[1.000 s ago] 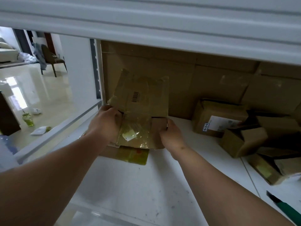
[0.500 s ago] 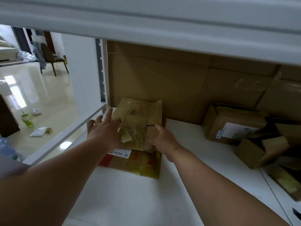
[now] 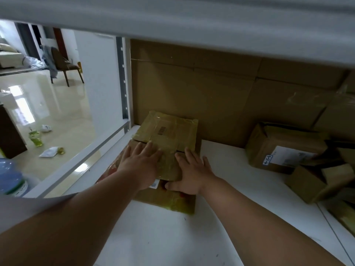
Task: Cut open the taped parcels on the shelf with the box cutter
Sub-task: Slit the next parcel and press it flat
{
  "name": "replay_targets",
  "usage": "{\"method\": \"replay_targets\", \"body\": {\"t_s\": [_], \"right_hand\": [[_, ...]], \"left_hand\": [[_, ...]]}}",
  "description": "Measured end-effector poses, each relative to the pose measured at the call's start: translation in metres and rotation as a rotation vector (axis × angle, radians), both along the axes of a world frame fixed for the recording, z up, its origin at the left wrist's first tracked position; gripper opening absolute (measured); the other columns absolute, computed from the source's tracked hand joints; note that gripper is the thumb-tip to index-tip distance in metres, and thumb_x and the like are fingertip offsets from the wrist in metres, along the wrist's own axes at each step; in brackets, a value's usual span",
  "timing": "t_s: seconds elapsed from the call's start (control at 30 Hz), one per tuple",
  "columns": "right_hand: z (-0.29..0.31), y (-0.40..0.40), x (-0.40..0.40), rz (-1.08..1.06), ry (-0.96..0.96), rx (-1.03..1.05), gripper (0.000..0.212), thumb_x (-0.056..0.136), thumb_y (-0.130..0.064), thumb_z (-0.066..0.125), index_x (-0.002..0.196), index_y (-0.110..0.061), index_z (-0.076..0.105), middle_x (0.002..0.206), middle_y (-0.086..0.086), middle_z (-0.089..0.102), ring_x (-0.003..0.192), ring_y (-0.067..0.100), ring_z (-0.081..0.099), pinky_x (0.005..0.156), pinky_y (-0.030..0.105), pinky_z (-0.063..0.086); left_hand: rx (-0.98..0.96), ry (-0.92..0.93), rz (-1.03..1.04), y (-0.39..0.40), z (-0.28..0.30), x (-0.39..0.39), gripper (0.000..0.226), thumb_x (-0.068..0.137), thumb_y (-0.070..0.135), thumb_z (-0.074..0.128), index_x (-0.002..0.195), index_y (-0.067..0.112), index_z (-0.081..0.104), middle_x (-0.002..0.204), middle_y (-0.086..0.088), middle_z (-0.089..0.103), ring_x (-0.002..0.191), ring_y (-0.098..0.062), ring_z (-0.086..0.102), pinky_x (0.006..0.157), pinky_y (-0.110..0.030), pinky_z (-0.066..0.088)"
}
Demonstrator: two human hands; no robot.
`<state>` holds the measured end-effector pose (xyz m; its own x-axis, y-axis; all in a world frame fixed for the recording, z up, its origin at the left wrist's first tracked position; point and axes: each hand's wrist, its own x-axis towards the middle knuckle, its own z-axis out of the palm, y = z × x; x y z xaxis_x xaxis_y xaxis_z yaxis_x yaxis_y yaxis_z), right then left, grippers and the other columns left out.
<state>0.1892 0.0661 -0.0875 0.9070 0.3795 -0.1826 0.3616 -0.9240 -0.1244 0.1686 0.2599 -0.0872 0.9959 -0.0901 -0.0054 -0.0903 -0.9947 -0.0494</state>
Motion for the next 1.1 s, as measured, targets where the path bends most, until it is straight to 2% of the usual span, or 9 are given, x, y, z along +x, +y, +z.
{"method": "replay_targets", "body": {"t_s": [0.07,0.17,0.23,0.3,0.5,0.7,0.83,0.97,1.1], "right_hand": [[-0.001,0.002,0.002,0.034,0.006,-0.059,0.119,0.066,-0.086,0.050,0.154,-0.033,-0.011,0.163,0.005,-0.019,0.150,0.023,-0.017,0.114,0.055,-0.014],[-0.002,-0.001,0.003,0.060,-0.005,-0.141,0.116,0.072,-0.083,0.050,0.155,-0.029,-0.012,0.164,0.006,-0.016,0.151,0.023,-0.012,0.114,0.058,-0.013],[-0.001,-0.001,0.004,0.061,-0.001,-0.129,0.110,0.077,-0.080,0.049,0.155,-0.028,-0.009,0.164,0.006,-0.013,0.151,0.023,-0.008,0.116,0.058,-0.011],[0.001,0.001,0.004,0.058,0.016,-0.101,0.106,0.080,-0.076,0.049,0.156,-0.027,-0.007,0.165,0.007,-0.010,0.152,0.024,-0.005,0.118,0.056,-0.009],[0.005,0.007,0.003,0.031,0.064,-0.101,0.105,0.082,-0.069,0.053,0.156,-0.027,-0.007,0.165,0.007,-0.010,0.152,0.025,-0.006,0.119,0.056,-0.007],[0.001,0.000,-0.005,0.022,-0.033,-0.105,0.103,0.081,-0.073,0.052,0.156,-0.032,-0.004,0.163,0.001,-0.017,0.150,0.028,-0.015,0.117,0.060,-0.008],[-0.002,-0.009,-0.013,0.043,-0.159,-0.014,0.099,0.079,-0.072,0.056,0.156,-0.031,0.008,0.163,-0.001,-0.004,0.150,0.027,0.000,0.117,0.056,-0.010],[-0.002,-0.028,-0.020,0.058,-0.105,-0.010,0.101,0.081,-0.072,0.053,0.156,-0.031,0.001,0.165,-0.005,-0.009,0.151,0.021,-0.008,0.116,0.055,-0.015],[0.000,-0.048,-0.029,0.001,-0.102,0.039,0.096,0.081,-0.077,0.046,0.155,-0.039,-0.003,0.163,-0.010,-0.016,0.150,0.018,-0.015,0.115,0.053,-0.016]], "left_hand": [[-0.022,0.076,0.028,-0.003,-0.005,0.001,0.072,0.092,0.066,0.026,0.152,0.044,-0.008,0.163,0.002,-0.012,0.150,-0.031,-0.008,0.118,-0.057,0.000],[-0.053,0.146,0.055,-0.001,-0.007,0.001,0.100,0.062,0.093,-0.001,0.151,0.046,-0.009,0.164,0.005,-0.010,0.150,-0.029,-0.008,0.117,-0.056,0.001],[-0.046,0.181,0.044,0.000,-0.003,0.003,0.119,0.044,0.101,-0.005,0.150,0.047,-0.008,0.164,0.006,-0.008,0.150,-0.029,-0.006,0.116,-0.057,0.002],[-0.031,0.200,0.039,0.002,-0.002,0.006,0.125,0.039,0.106,0.003,0.150,0.049,-0.007,0.164,0.007,-0.007,0.150,-0.028,-0.005,0.115,-0.059,0.002],[0.017,0.209,0.043,-0.003,-0.005,0.007,0.124,0.046,0.104,0.023,0.151,0.045,-0.005,0.164,0.004,-0.005,0.150,-0.031,-0.004,0.115,-0.060,0.003],[0.025,0.222,0.058,-0.005,-0.002,0.004,0.115,0.057,0.101,0.015,0.152,0.041,-0.008,0.164,0.002,-0.011,0.150,-0.031,-0.008,0.116,-0.061,0.003],[-0.020,0.111,0.028,-0.011,0.001,0.000,0.108,0.066,0.094,0.024,0.155,0.034,0.011,0.159,0.005,0.005,0.147,-0.031,0.005,0.116,-0.059,0.012],[0.022,0.022,-0.022,-0.018,0.001,-0.005,0.109,0.062,0.094,0.009,0.154,0.036,0.011,0.157,0.000,0.019,0.144,-0.031,0.019,0.116,-0.056,0.015],[0.014,-0.082,-0.031,-0.033,0.005,-0.009,0.112,0.058,0.099,0.004,0.153,0.039,0.005,0.159,0.003,0.018,0.146,-0.029,0.017,0.116,-0.061,0.003]]}}
